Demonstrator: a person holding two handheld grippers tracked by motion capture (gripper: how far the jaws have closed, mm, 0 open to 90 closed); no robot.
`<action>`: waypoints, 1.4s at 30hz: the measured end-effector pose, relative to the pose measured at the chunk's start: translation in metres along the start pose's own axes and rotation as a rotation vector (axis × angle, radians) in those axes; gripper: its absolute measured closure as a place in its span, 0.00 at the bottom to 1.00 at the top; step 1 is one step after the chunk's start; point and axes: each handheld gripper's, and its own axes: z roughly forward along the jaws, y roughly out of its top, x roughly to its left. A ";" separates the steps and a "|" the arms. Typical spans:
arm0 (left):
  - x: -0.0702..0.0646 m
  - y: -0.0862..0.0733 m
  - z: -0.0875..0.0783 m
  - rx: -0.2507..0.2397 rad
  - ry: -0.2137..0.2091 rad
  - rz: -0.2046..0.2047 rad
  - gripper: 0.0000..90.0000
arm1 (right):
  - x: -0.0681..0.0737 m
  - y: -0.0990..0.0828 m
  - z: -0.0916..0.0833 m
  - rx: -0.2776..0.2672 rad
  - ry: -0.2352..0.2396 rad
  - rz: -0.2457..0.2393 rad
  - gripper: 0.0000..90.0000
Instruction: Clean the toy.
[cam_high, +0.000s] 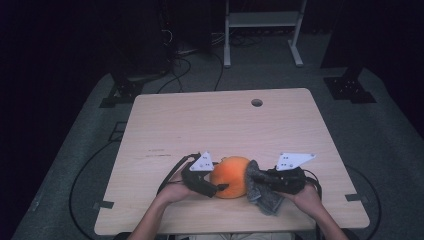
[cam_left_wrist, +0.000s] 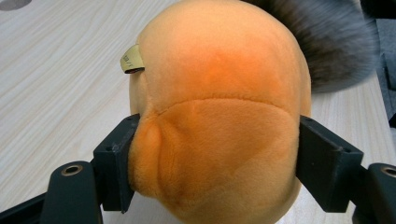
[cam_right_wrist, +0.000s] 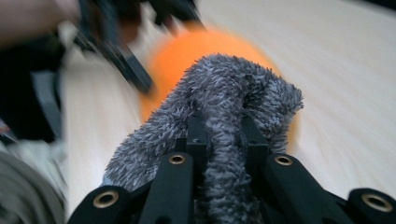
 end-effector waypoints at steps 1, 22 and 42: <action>-0.001 0.001 0.001 0.001 0.004 0.002 0.27 | 0.004 0.005 0.001 -0.012 0.003 -0.017 0.87; -0.008 0.015 0.002 -0.009 0.030 -0.014 0.31 | 0.015 0.014 0.014 0.040 -0.076 -0.106 0.87; 0.002 0.005 0.009 -0.012 -0.092 -0.140 0.13 | 0.008 0.006 0.002 0.006 -0.081 -0.062 0.87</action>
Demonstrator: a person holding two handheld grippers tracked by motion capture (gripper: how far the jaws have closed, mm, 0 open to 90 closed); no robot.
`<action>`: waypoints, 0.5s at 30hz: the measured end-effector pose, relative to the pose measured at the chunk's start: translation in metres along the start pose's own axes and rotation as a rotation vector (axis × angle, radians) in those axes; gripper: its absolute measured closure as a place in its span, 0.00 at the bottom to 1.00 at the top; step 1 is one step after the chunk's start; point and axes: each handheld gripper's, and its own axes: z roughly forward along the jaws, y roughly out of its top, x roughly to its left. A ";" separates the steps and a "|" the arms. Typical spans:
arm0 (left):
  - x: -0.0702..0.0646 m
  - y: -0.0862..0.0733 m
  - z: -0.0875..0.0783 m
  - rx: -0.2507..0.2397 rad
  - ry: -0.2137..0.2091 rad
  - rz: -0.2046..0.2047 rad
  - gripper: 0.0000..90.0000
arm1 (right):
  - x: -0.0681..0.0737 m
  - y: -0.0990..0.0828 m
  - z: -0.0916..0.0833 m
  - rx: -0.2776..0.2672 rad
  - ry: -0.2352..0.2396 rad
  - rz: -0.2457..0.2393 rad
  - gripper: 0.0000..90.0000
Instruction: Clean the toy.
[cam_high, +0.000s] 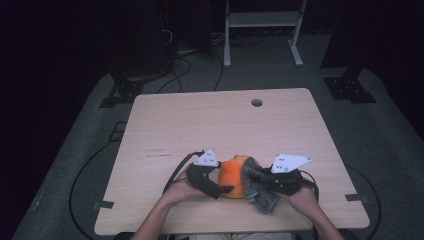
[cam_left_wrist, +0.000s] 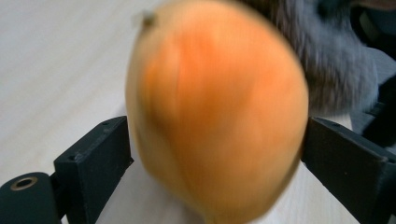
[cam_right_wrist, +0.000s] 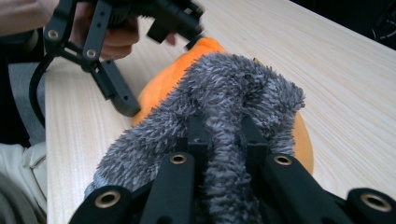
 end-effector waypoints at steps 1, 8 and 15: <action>-0.002 -0.001 0.000 -0.028 0.005 0.017 0.23 | -0.002 -0.001 -0.001 -0.001 0.002 0.010 0.87; -0.001 0.001 -0.005 -0.074 0.037 -0.005 0.45 | -0.011 -0.006 -0.013 0.067 -0.079 0.000 0.87; -0.013 0.012 -0.003 -0.131 0.035 0.000 0.47 | 0.003 0.015 -0.026 -0.094 -0.023 -0.012 0.87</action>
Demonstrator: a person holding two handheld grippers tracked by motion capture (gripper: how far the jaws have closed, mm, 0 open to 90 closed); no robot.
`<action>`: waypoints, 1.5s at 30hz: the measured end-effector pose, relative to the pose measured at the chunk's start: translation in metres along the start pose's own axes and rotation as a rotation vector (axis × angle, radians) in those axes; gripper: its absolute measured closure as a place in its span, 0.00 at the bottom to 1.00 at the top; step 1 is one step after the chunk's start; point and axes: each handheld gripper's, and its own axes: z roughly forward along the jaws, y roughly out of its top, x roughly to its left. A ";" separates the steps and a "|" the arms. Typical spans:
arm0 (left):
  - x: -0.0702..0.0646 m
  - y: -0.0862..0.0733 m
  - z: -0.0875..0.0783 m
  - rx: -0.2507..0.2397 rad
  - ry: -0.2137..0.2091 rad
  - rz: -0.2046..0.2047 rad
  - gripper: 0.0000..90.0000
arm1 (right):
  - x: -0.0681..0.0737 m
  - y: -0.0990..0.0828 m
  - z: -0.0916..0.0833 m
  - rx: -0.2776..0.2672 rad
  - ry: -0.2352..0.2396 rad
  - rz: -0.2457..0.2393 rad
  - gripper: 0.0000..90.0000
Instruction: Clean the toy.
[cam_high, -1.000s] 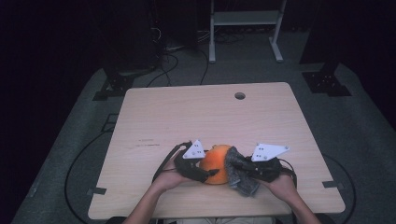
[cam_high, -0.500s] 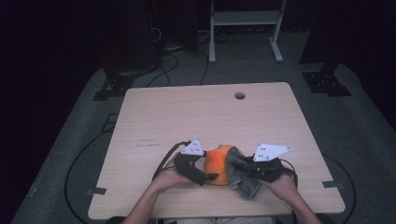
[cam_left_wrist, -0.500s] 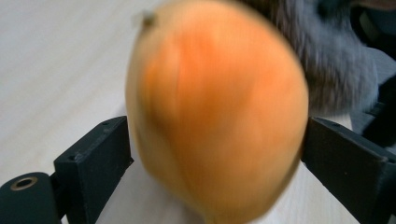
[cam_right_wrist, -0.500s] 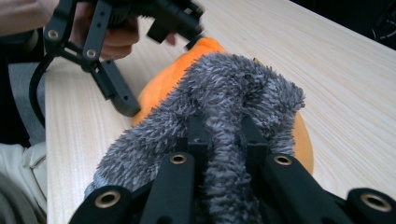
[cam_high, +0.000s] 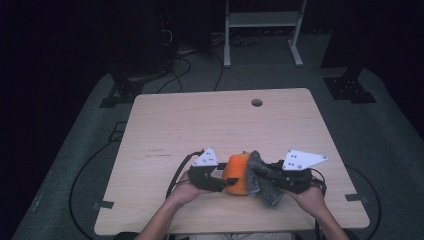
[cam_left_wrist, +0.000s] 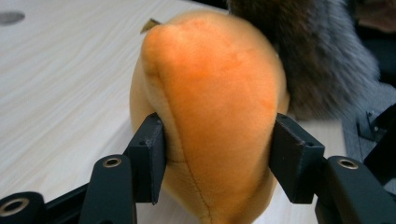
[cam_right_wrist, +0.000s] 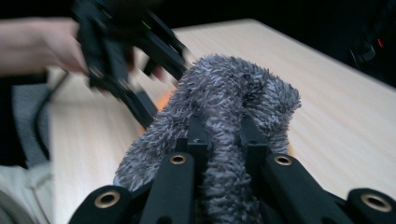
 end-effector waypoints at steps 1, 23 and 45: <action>-0.003 0.003 -0.001 -0.014 -0.008 -0.005 0.47 | 0.004 0.004 0.002 -0.003 0.013 -0.012 0.87; -0.008 0.001 -0.001 0.006 0.017 0.042 0.47 | -0.001 -0.009 0.010 0.077 0.007 -0.043 0.87; -0.018 0.003 0.001 0.064 -0.037 0.176 0.46 | -0.008 -0.006 0.007 0.009 0.136 0.039 0.87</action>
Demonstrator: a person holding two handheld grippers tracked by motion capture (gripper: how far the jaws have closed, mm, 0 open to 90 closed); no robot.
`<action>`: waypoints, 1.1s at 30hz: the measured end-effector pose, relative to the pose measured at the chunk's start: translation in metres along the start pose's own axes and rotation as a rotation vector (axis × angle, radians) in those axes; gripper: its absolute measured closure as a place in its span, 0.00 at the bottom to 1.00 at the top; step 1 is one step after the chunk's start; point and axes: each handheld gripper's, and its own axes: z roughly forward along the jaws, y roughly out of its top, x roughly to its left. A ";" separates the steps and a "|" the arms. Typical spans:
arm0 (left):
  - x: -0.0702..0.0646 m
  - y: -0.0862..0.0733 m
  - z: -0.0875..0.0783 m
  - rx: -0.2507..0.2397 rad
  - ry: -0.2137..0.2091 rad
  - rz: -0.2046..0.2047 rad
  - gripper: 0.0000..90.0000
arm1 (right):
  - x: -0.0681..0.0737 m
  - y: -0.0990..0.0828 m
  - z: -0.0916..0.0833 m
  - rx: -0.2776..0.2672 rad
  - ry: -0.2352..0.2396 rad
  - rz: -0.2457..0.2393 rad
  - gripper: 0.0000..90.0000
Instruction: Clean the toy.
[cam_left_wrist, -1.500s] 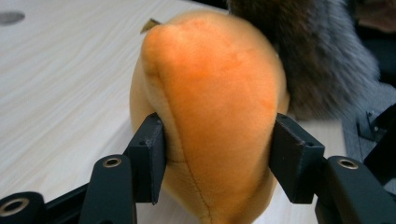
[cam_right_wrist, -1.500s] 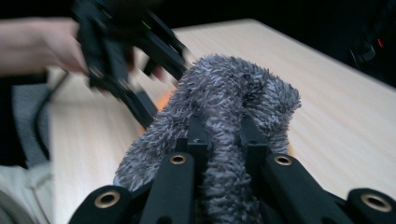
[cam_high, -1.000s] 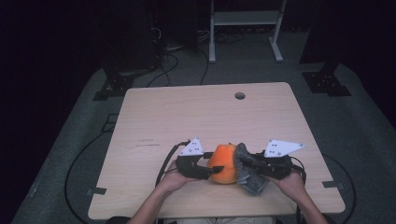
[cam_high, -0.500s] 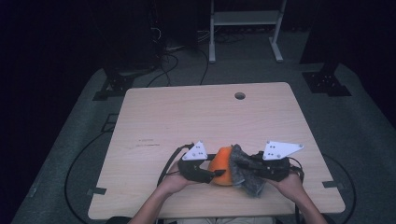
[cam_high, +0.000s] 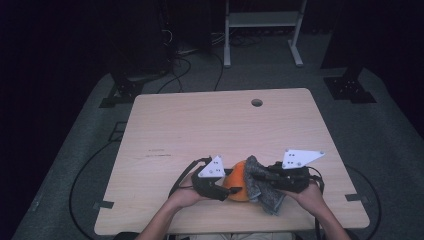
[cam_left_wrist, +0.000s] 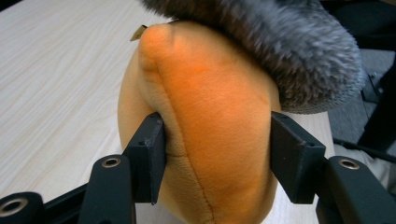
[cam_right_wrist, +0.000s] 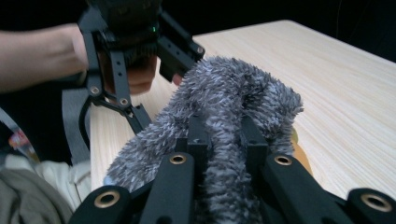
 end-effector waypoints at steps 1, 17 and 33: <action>0.003 -0.001 -0.002 -0.007 -0.018 -0.017 0.46 | -0.001 -0.001 0.002 0.004 0.001 0.002 0.87; 0.013 -0.009 -0.005 -0.003 0.018 -0.071 0.48 | -0.017 -0.018 -0.002 0.060 -0.059 0.072 0.87; 0.002 0.001 -0.007 0.003 0.017 -0.002 0.51 | -0.012 -0.016 0.003 0.027 -0.074 0.071 0.87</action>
